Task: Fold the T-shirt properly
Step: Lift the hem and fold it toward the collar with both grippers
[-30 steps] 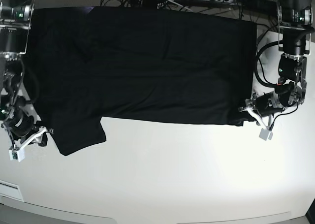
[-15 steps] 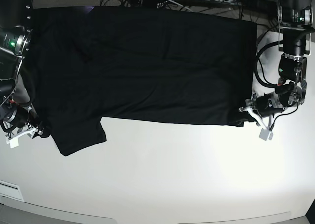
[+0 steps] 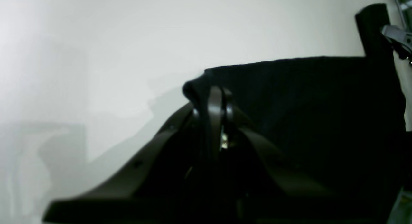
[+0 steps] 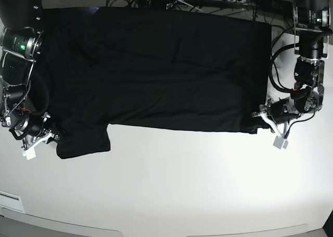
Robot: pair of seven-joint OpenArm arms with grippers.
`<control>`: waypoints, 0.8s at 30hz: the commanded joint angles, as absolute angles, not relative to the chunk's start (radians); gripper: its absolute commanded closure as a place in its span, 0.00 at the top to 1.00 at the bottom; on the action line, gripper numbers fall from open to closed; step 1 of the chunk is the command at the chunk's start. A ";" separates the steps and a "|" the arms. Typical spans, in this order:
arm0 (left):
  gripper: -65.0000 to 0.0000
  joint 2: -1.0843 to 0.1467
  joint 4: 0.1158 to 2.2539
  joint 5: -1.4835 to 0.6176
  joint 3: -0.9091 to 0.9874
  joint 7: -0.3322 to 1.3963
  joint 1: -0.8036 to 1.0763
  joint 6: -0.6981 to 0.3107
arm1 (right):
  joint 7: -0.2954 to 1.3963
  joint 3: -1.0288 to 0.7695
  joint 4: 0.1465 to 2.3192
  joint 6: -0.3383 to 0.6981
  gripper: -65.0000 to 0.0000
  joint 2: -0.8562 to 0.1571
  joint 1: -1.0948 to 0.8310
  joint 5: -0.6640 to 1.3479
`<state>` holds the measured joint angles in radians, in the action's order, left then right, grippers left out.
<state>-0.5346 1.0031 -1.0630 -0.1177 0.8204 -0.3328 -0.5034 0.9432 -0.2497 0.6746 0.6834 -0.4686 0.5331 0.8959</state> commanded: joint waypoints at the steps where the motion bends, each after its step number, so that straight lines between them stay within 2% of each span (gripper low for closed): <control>1: 0.00 -0.549 0.997 -0.991 -0.123 0.878 -0.337 -0.499 | 0.944 -0.249 0.724 0.698 0.00 -0.497 0.576 0.955; 6: 0.00 -0.549 0.997 -0.991 -0.123 0.811 -0.392 -0.559 | 1.082 -0.144 0.834 0.698 0.00 -0.546 0.573 1.128; 11: 0.00 -0.549 1.019 -1.006 -0.123 0.879 -0.473 -0.631 | 1.188 -0.067 1.015 0.698 0.00 -0.597 0.496 1.232; 15: 0.00 -0.552 1.084 -1.040 -0.123 0.960 -0.479 -0.698 | 1.201 -0.066 1.226 0.698 0.00 -0.654 0.367 1.234; 19: 0.00 -0.556 1.141 -1.126 -0.123 1.050 -0.474 -0.698 | 1.197 -0.076 1.438 0.698 0.00 -0.719 0.210 1.234; 24: 0.00 -0.575 1.252 -1.237 -0.123 1.142 -0.427 -0.698 | 1.199 -0.171 1.618 0.698 0.00 -0.729 0.041 1.224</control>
